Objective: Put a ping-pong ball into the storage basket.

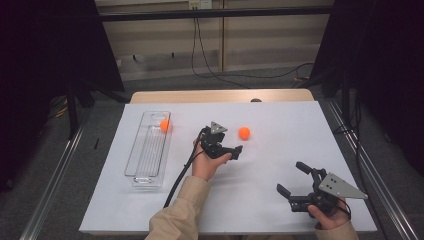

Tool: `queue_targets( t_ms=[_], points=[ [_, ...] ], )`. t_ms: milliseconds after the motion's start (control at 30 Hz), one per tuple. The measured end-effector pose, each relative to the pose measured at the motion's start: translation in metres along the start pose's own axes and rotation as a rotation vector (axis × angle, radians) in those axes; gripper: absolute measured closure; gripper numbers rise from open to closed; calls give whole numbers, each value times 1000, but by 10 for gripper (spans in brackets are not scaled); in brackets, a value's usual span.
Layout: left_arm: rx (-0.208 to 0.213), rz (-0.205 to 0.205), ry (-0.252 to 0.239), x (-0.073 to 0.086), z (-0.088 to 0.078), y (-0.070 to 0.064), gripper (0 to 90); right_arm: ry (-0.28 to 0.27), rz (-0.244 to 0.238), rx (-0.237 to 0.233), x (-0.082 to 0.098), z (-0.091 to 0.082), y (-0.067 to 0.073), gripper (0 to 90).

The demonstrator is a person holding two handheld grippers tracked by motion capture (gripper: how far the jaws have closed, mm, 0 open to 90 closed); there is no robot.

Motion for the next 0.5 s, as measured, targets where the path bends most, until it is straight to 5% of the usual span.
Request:
queue_targets(
  t_ms=[500],
  points=[
    [-7,4,11,1,7,0,83,-2,0,4,0,0,-1,26]
  ],
)
Point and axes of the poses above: each handheld gripper's, and its own axes: z roughly forward along the jaws, x roughly out of its underside, y roughly to its left, the point moved 5 cm from there along z, roughly forward along the jaws, and after that the axes turned 8 degrees about -z, right-handed, at the moved point
